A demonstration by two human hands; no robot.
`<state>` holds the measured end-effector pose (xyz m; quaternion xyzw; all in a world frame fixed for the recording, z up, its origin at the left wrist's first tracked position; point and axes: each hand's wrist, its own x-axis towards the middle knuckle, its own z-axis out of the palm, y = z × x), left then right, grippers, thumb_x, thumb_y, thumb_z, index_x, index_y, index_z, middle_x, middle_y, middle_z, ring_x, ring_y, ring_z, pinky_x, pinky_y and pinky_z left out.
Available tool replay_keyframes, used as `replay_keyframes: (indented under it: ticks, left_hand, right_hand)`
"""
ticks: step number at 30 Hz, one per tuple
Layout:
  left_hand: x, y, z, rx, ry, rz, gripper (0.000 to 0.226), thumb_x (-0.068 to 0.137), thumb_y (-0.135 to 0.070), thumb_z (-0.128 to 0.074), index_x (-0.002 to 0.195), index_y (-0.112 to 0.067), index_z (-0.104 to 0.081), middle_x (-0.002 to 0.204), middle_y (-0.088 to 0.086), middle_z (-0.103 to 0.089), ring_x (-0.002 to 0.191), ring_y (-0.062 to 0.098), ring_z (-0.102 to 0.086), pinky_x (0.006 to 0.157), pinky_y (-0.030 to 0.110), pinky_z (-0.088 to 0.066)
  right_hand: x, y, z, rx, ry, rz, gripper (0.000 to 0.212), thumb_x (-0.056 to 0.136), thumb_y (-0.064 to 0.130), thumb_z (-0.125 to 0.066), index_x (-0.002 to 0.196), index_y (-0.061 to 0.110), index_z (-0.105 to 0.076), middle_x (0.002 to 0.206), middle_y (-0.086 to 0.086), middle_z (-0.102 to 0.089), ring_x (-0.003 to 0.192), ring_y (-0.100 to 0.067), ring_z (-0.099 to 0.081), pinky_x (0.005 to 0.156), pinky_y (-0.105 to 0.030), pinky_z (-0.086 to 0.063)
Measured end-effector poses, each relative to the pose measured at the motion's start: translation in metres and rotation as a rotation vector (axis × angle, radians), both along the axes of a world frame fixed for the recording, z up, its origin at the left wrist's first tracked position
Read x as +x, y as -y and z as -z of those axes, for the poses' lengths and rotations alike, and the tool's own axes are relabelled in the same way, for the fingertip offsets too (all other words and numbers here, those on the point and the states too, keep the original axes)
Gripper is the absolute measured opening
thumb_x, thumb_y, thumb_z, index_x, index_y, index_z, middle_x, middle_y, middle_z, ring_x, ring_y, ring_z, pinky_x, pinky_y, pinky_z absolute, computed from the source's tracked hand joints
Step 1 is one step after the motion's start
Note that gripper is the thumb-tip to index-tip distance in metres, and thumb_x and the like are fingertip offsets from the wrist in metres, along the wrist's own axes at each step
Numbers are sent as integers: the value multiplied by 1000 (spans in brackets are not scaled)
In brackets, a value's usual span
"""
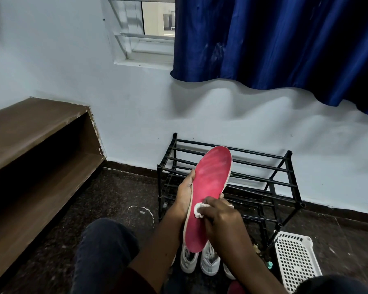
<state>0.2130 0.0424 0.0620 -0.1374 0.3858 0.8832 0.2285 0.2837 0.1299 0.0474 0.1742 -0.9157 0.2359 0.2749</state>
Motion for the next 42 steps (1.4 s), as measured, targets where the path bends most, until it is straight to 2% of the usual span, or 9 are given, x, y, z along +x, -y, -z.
replay_keyframes:
  ticks: [7, 10, 15, 17, 21, 29, 34, 39, 42]
  left_hand:
    - [2, -4, -4, 18, -35, 18, 75, 102, -34, -23, 53, -6, -73, 56, 7, -67, 47, 15, -65, 43, 18, -50]
    - [-2, -3, -2, 58, -36, 22, 69, 102, -36, -25, 64, -7, -75, 61, 7, -69, 53, 16, -67, 48, 19, -52]
    - [0, -1, -2, 32, -22, 17, 49, 100, -40, -26, 94, -4, -59, 71, 13, -71, 59, 23, -70, 53, 30, -58]
    - [1, -2, -2, 50, -21, 3, 54, 100, -41, -27, 91, -3, -65, 71, 15, -71, 58, 25, -69, 51, 33, -58]
    - [2, -6, 2, 57, -23, 2, 73, 101, -39, -25, 58, -8, -76, 63, 10, -70, 54, 18, -68, 49, 22, -55]
    - [-1, -6, 10, 54, -43, 15, 73, 102, -34, -24, 55, -8, -75, 59, 7, -69, 51, 15, -67, 46, 19, -52]
    - [-4, -9, 18, 9, -8, -17, 46, 102, -32, -26, 90, -3, -60, 66, 9, -71, 58, 17, -69, 56, 22, -55]
    - [-2, -14, 18, 64, 3, 26, 64, 100, -38, -25, 77, -3, -74, 69, 12, -71, 60, 19, -69, 53, 23, -56]
    - [2, -20, 18, 91, -32, 54, 70, 100, -36, -23, 66, -5, -76, 68, 11, -71, 59, 18, -69, 50, 22, -54]
  right_hand:
    - [-37, -17, -11, 113, -35, 218, 18, 68, 3, -54, 73, 6, -71, 89, -15, -68, 72, -31, -63, 58, -24, -50]
    - [-36, -12, -10, 101, -96, 238, 28, 73, 8, -44, 69, 6, -72, 87, -16, -69, 69, -32, -64, 58, -23, -50]
    - [-11, -2, 1, -32, -22, 95, 16, 60, 0, -59, 60, 12, -69, 75, -4, -67, 59, -24, -60, 59, -22, -38]
    - [-7, -5, 1, -34, -23, 49, 16, 59, 0, -62, 62, 13, -70, 76, -3, -68, 60, -23, -61, 61, -22, -40]
    - [-27, -20, 0, -1, -3, 173, 27, 57, -11, -76, 75, 8, -73, 84, -12, -69, 69, -29, -64, 61, -24, -48]
    - [-39, -14, 7, -17, 65, 257, 26, 62, -13, -64, 78, 6, -71, 79, -15, -66, 65, -34, -61, 55, -26, -44]
    - [-14, -2, 7, 17, 90, 94, 30, 73, 10, -42, 74, 11, -72, 84, -10, -69, 66, -29, -62, 64, -23, -42]
    - [-28, -24, 2, 37, 70, 176, 22, 61, -7, -70, 78, 6, -73, 82, -15, -68, 67, -33, -63, 58, -25, -50]
    - [-37, -26, -7, 9, 79, 300, 26, 59, -13, -69, 79, 4, -72, 80, -19, -64, 66, -36, -62, 56, -28, -50]
